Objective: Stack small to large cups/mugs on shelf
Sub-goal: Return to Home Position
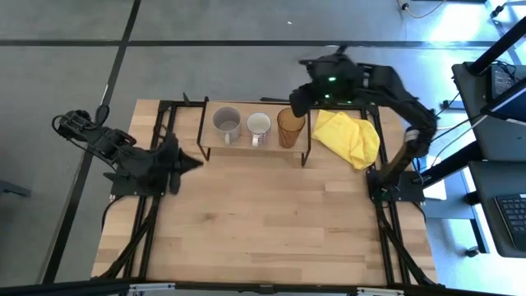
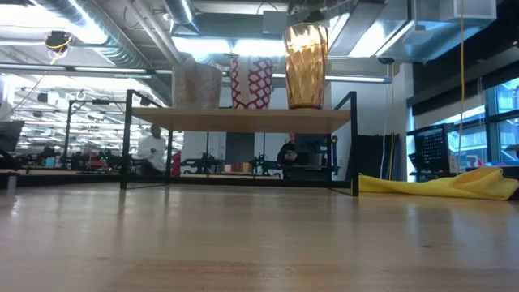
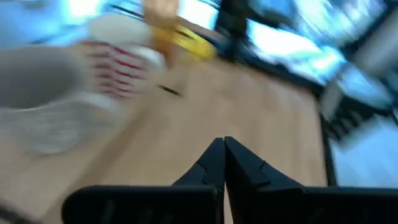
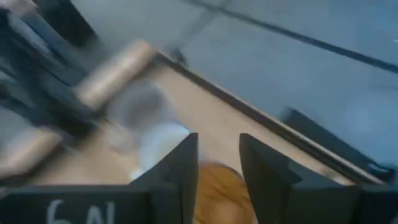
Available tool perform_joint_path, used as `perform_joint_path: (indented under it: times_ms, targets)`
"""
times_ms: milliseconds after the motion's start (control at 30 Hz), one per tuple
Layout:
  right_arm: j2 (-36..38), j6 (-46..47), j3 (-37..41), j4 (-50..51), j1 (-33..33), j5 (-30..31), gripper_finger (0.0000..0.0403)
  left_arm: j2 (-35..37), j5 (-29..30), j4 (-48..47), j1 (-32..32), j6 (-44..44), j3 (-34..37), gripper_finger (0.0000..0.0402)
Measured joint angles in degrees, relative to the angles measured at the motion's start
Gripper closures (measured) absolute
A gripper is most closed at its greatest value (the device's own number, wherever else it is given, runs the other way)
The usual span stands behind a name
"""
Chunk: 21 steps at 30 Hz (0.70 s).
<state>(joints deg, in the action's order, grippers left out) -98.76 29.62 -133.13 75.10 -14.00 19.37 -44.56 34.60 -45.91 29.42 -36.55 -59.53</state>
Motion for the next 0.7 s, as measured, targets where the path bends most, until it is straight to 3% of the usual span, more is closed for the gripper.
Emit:
perform_joint_path:
  times_ms: [67, 200, 333, 433, 533, 600, 700]
  targets:
    - [2.0, 2.2, 0.1, -4.2, 0.9, -2.9, 0.0286, 0.1, 3.9, -0.3, 0.1, -5.1, 0.0, 0.0401]
    - [5.0, 10.6, -0.1, -7.3, 4.1, -10.5, 0.0286, 0.2, 2.5, -0.6, 0.3, -9.7, 0.0, 0.0401]
    - [6.4, -8.5, 0.0, -18.0, 13.1, -16.9, 0.0286, 0.3, -6.1, 4.1, 0.4, -14.9, 0.0, 0.0401]
    - [7.2, -21.6, 0.0, -22.8, 18.8, -22.9, 0.0286, 0.3, -14.2, 21.0, 0.8, 4.3, 0.0, 0.0401]
    - [8.3, -21.2, 0.0, -22.6, 21.8, -21.9, 0.0286, 1.9, -23.7, 33.4, 0.7, 21.5, -1.4, 0.0401]
    - [9.1, -23.7, 0.0, -20.0, 23.4, -22.8, 0.0286, 3.4, -24.5, 31.5, -0.1, 25.1, -4.3, 0.0401]
    - [10.0, -26.9, 0.0, -11.4, 25.2, -25.3, 0.0286, 8.0, -23.4, 19.6, -1.4, 27.6, -6.5, 0.0401]
